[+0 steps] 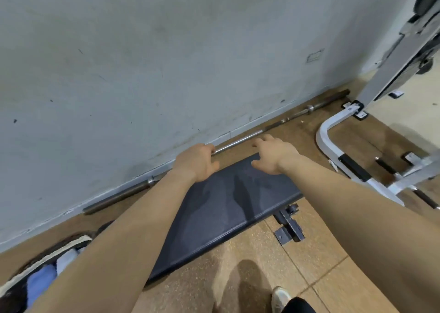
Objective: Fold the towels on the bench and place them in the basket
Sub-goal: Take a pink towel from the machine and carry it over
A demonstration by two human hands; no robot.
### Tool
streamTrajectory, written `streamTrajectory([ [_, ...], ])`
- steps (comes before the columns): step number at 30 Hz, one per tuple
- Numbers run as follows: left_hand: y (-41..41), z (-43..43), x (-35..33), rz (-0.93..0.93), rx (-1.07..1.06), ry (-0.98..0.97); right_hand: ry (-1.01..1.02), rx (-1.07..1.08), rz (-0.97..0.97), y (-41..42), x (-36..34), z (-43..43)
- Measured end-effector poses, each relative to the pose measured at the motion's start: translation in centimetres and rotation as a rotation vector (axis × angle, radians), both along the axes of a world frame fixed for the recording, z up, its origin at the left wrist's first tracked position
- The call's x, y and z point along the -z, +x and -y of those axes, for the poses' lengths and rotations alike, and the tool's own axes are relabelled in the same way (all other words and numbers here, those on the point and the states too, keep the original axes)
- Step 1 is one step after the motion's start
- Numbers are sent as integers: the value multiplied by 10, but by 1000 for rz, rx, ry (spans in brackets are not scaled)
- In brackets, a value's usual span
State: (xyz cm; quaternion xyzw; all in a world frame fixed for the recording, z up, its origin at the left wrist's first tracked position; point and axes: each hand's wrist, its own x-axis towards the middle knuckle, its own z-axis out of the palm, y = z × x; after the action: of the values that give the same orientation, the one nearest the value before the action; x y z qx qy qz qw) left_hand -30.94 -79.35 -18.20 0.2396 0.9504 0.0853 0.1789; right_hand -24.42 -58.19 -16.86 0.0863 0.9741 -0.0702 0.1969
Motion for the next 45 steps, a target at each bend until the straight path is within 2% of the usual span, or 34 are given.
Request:
streamTrajectory([
  [8,50,-98,-202,18,254,-60,-58,266,-61,94,-207,-80],
  [17,159,-259,-314,-24,617,-25,28,578,-131,256,-309,-203],
  [24,229,-421,-351,-70,704,26,11,835,-177,379,-346,-337],
  [31,299,-560,-372,-94,818,59,-7,1000,-203,466,-372,-451],
  [38,328,-672,-380,-87,897,90,-8,1089,-201,506,-375,-538],
  [45,322,-785,-374,-96,965,101,-11,1155,-207,506,-372,-636],
])
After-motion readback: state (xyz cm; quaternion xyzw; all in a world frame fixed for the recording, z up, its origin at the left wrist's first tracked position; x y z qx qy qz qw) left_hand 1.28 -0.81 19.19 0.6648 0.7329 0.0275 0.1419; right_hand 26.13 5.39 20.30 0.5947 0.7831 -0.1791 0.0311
